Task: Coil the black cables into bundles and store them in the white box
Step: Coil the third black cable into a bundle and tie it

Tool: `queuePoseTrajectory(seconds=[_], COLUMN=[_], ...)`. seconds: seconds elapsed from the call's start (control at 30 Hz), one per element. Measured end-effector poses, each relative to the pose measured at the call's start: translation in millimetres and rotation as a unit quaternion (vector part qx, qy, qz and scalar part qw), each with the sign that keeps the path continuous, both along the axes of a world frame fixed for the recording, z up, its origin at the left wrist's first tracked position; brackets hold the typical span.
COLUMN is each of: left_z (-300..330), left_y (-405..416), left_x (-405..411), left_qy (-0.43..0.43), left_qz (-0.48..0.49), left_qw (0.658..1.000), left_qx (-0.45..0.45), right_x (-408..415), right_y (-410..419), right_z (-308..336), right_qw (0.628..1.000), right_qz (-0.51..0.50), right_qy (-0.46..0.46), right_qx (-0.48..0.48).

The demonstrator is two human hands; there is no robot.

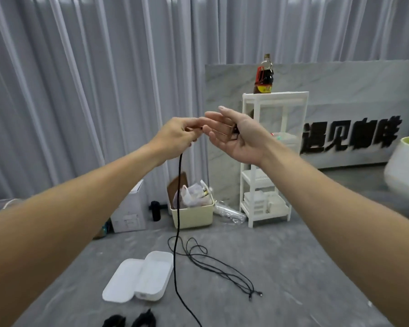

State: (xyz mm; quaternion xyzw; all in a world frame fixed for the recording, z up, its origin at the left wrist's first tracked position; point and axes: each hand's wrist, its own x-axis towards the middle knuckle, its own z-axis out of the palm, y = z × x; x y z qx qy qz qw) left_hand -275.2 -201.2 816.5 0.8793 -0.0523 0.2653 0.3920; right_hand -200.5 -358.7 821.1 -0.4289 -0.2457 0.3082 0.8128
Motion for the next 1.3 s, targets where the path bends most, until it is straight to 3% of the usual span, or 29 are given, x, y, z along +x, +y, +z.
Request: queuePoseTrajectory(seconds=[0.17, 0.37, 0.57, 0.73, 0.93, 1.17, 1.3], left_z=[-68.0, -160.6, -242.1, -308.8, -379.3, -424.4, -429.9], left_y=[7.1, 12.8, 13.8, 13.9, -3.9, -15.2, -18.3], left_x=[16.2, 32.3, 38.1, 33.7, 16.5, -11.5, -25.5], left_qy=[0.075, 0.11, 0.094, 0.113, 0.153, 0.206, 0.209], left_qz=[0.013, -0.044, -0.043, 0.001, 0.044, 0.023, -0.068], left_qw=[0.997, 0.941, 0.897, 0.864, 0.851, 0.902, 0.887], left_qx=[-0.028, -0.317, -0.429, -0.491, -0.501, -0.378, -0.407], right_x=[0.6, -0.3, 5.8, 1.8, -12.0, -24.8, -29.8], right_y=[18.4, 46.4, 49.8, 49.9, 44.8, 31.2, 24.6], right_z=[-61.1, -116.6, -180.2, -255.1, -326.9, -378.0, -400.4], right_qw=[0.993, 0.991, 0.996, 0.994, 0.99, 0.989, 0.985], right_qz=[0.053, 0.037, 0.018, 0.009, -0.01, 0.004, -0.003], right_qy=[0.09, 0.108, 0.079, 0.105, 0.14, 0.145, 0.173], right_qx=[0.062, 0.072, 0.029, 0.021, 0.012, -0.007, -0.008])
